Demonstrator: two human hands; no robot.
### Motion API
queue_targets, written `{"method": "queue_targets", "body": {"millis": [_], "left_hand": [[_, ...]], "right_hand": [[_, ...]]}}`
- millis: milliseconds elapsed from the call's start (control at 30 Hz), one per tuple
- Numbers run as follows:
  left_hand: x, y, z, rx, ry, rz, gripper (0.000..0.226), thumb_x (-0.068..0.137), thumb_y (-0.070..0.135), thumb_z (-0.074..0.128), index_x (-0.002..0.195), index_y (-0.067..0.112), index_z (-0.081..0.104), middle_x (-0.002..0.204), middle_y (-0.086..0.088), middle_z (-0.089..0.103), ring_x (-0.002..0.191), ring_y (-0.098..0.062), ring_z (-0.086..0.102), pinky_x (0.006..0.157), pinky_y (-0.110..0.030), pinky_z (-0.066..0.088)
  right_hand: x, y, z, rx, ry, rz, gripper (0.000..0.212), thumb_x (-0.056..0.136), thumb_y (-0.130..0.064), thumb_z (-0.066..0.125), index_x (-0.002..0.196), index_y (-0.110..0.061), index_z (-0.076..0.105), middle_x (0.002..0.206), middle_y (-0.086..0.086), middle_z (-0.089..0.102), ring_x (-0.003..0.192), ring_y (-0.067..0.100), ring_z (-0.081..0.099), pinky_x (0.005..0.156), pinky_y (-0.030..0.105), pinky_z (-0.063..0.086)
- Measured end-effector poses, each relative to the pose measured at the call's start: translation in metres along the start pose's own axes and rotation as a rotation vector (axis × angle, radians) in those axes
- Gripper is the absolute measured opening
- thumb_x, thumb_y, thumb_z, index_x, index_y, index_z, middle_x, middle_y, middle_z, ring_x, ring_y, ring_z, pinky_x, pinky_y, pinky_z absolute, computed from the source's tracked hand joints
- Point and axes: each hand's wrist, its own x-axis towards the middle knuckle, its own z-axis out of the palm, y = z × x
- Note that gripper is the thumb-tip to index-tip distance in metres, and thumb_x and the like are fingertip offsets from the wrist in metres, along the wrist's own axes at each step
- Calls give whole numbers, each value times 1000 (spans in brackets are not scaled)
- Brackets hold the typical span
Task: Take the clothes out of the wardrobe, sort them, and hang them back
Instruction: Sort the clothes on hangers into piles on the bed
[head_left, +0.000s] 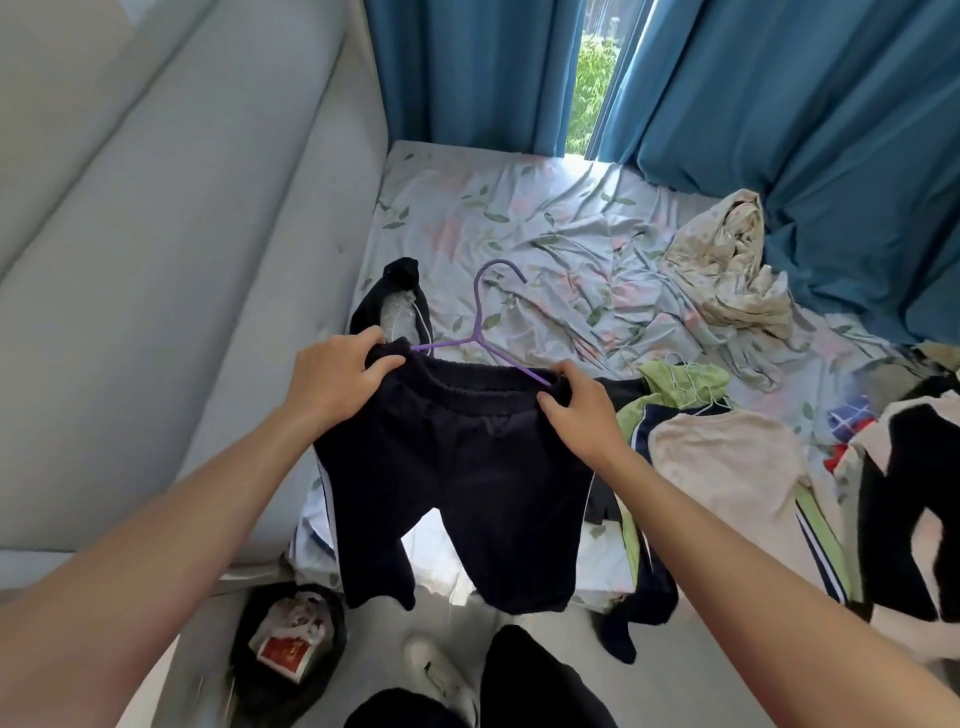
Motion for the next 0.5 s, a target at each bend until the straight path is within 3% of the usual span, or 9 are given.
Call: {"method": "queue_targets", "body": {"millis": [233,367,500], "left_hand": [[59,-26,99,-5,-157,-50,32,102,56,54,95,25,49,68,11,52,67,-22,54,56,-34,35],[99,-54,194,-7,-176,-32,33,102,52,55,94,20,53,79,3,63,75,-25,60,61,-38,41],[124,-84,307,52,-198,15,32,102,46,57,95,15,51,88,-5,62,85,-34,62,70,-44,43]], "right_hand": [[79,68,61,-26,-114,115,12,96,-29,64,106,-25,59,99,-8,66,93,19,62,78,40,49],[131,135,119,-80,-160,185,11,98,-29,63,105,-24,56,98,-4,66,92,21,61,82,44,52],[175,213,184,-169,-149,216,12,99,-29,62,105,-22,55,100,-1,66,92,25,61,75,40,47]]}}
